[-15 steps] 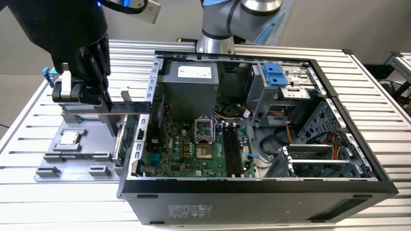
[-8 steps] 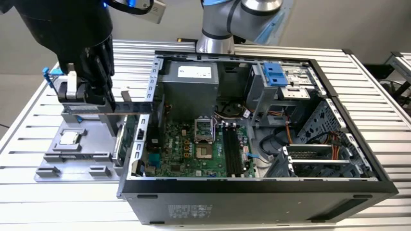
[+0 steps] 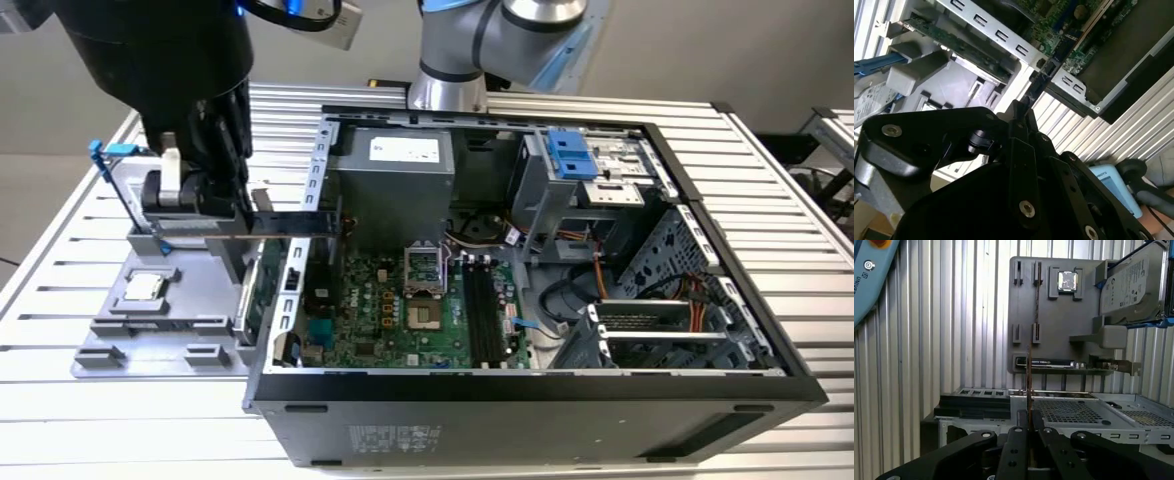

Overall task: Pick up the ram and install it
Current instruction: 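Pick up the ram and move it above insertion slot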

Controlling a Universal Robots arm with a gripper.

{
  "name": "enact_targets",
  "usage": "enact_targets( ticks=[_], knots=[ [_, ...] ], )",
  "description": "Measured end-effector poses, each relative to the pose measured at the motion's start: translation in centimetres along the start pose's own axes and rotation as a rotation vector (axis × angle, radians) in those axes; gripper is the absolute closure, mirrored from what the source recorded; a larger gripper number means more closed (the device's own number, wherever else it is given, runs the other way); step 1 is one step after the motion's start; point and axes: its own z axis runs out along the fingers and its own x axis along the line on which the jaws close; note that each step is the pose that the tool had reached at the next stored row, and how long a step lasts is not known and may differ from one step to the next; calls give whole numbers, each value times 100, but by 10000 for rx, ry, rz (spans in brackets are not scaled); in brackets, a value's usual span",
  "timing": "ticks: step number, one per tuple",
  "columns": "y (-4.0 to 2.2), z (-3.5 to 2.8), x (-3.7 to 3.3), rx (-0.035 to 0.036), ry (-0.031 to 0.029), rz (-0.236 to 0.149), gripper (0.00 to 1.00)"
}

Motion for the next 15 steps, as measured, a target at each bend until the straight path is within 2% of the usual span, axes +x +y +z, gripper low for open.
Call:
enact_targets(
  ticks=[8,15],
  knots=[
    [-293,-2,6,0,-1,-1,100],
    [-411,-5,8,-1,1,0,100]
  ],
)
